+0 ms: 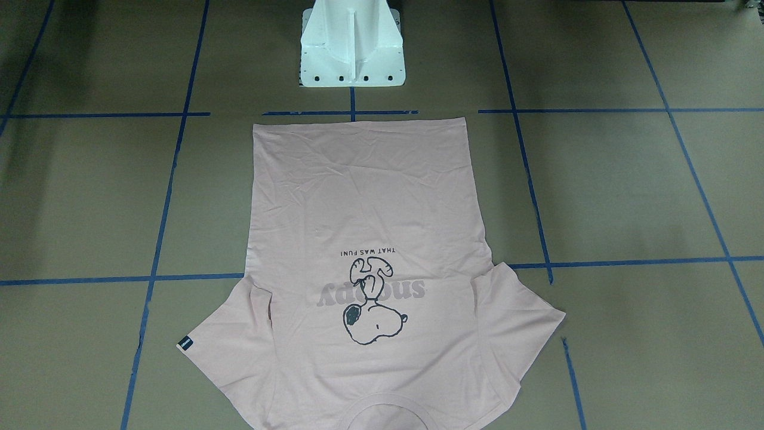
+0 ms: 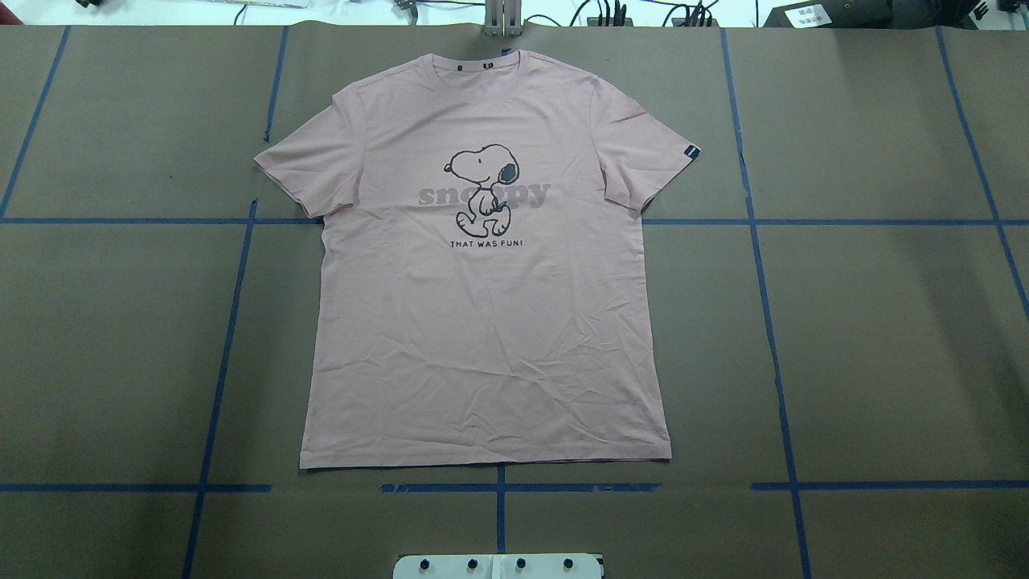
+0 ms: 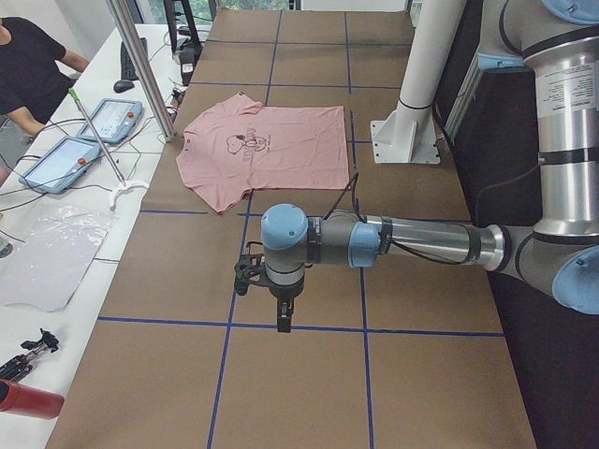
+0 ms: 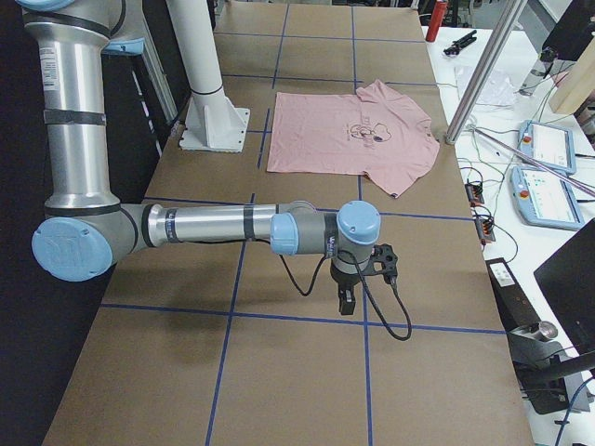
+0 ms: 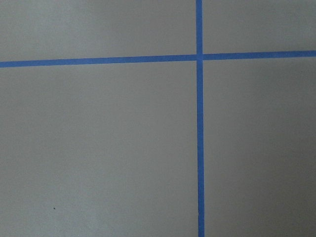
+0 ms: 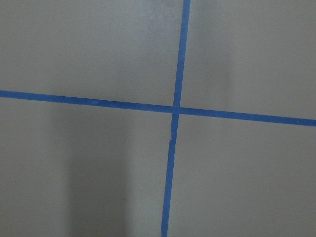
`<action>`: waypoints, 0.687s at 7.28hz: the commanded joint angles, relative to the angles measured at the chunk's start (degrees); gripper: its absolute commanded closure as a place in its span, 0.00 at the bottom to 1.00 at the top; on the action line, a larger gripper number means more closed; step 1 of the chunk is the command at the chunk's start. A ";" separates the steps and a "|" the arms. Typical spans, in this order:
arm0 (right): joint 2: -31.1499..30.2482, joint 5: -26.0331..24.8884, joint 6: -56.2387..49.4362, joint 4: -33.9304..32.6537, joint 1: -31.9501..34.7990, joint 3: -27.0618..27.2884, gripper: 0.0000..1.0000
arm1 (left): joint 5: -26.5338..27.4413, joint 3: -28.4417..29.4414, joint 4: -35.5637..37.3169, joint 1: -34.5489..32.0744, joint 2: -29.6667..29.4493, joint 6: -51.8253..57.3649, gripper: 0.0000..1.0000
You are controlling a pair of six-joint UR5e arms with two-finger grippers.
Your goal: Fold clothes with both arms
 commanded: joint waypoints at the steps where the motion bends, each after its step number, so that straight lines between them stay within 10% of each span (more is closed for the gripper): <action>1: -0.21 0.18 0.00 0.26 -0.01 0.21 0.00 | -0.04 -0.39 1.14 -0.01 -0.08 -0.05 0.00; 5: -0.39 1.67 0.09 1.14 -0.09 1.08 0.00 | 0.30 -1.89 1.41 0.17 0.37 7.07 0.00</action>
